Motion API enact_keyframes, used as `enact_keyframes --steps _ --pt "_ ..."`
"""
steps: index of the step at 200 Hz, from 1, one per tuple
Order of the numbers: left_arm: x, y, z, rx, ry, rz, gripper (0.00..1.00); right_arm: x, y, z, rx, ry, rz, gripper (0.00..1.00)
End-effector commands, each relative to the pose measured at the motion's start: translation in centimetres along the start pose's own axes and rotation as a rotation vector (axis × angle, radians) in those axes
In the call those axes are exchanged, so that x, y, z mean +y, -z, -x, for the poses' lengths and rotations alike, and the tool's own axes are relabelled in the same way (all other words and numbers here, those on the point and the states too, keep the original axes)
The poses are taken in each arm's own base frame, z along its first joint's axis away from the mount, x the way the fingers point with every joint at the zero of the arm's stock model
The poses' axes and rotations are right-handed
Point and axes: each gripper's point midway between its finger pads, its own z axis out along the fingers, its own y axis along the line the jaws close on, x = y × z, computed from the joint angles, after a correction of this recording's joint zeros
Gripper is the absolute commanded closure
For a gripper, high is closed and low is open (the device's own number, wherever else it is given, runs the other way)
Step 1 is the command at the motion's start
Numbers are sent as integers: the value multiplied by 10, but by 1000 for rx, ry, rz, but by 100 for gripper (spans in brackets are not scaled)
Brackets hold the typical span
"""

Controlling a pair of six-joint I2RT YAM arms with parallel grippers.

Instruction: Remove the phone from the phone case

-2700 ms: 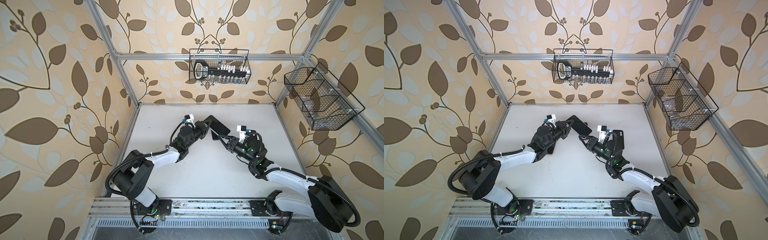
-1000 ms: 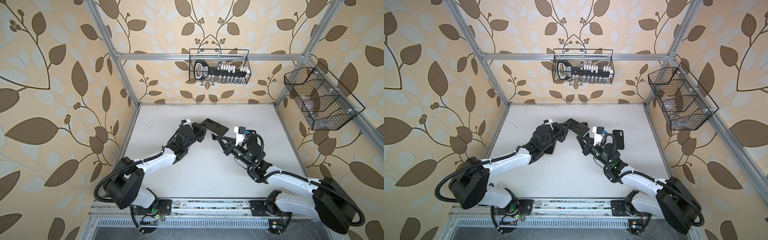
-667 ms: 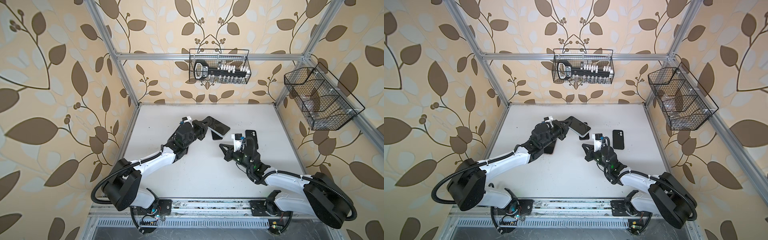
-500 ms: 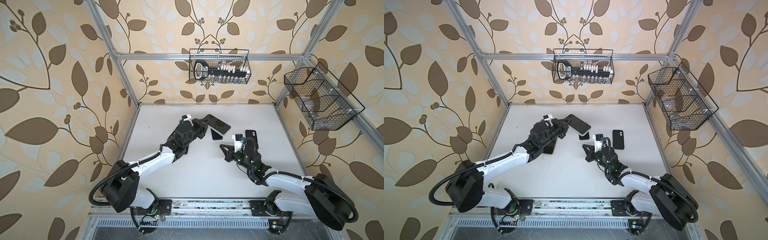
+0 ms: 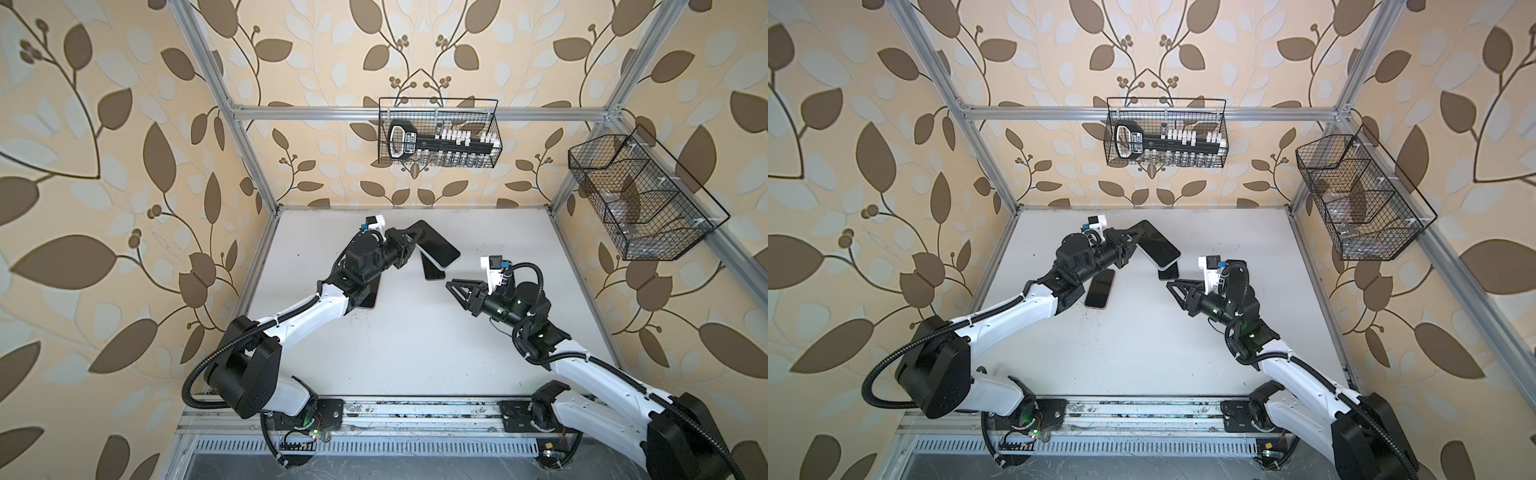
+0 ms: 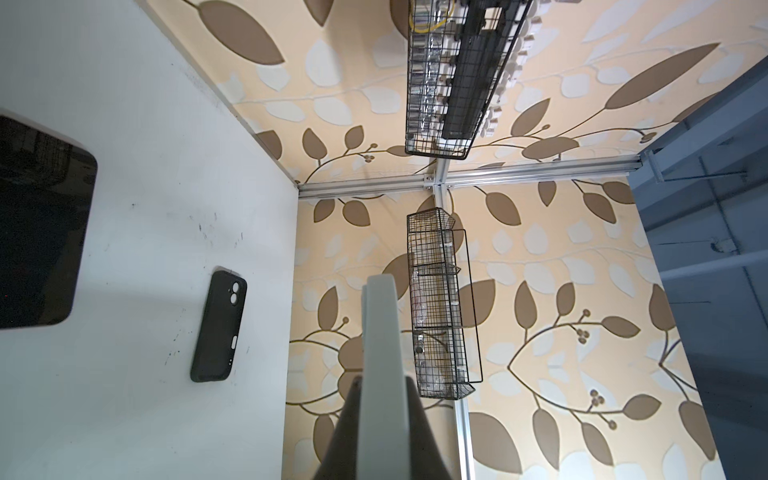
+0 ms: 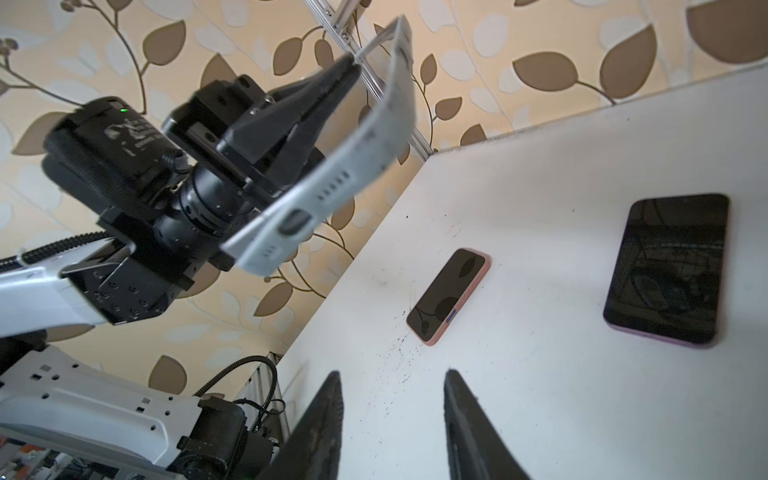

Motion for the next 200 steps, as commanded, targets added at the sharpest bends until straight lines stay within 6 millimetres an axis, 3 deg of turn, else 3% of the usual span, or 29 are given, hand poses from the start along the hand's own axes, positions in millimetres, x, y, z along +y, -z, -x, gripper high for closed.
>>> enact_keyframes --steps 1,24,39,44,68,71,74,79,94,108,124,143,200 --pt "-59 4 0 72 -168 -132 100 24 7 12 76 -2 70 44" --pt "-61 5 -2 161 -290 -101 100 26 10 23 164 73 27 28" --pt "-72 8 -6 245 -380 -137 100 31 11 31 211 87 61 25" --pt "-60 1 -6 283 -387 -121 100 33 11 33 234 90 73 24" --pt "-62 -3 -9 432 -432 -174 100 38 10 38 335 160 78 19" --pt "-62 -3 -10 450 -437 -179 100 38 10 39 345 173 71 15" --pt "-61 -4 -11 469 -442 -182 100 38 9 38 359 184 65 2" --pt "-60 -5 -12 497 -457 -187 100 37 9 39 373 199 55 0" --pt "-53 -7 -15 559 -499 -170 100 39 9 41 415 256 55 5" --pt "-49 -6 -17 585 -561 -159 100 28 7 43 452 288 -3 8" --pt "-46 -3 -18 601 -619 -151 100 20 6 37 505 315 -12 19" --pt "-47 1 -24 636 -656 -187 100 16 2 28 550 336 5 26" --pt "-48 7 -33 720 -711 -259 100 15 -15 2 636 372 110 36"
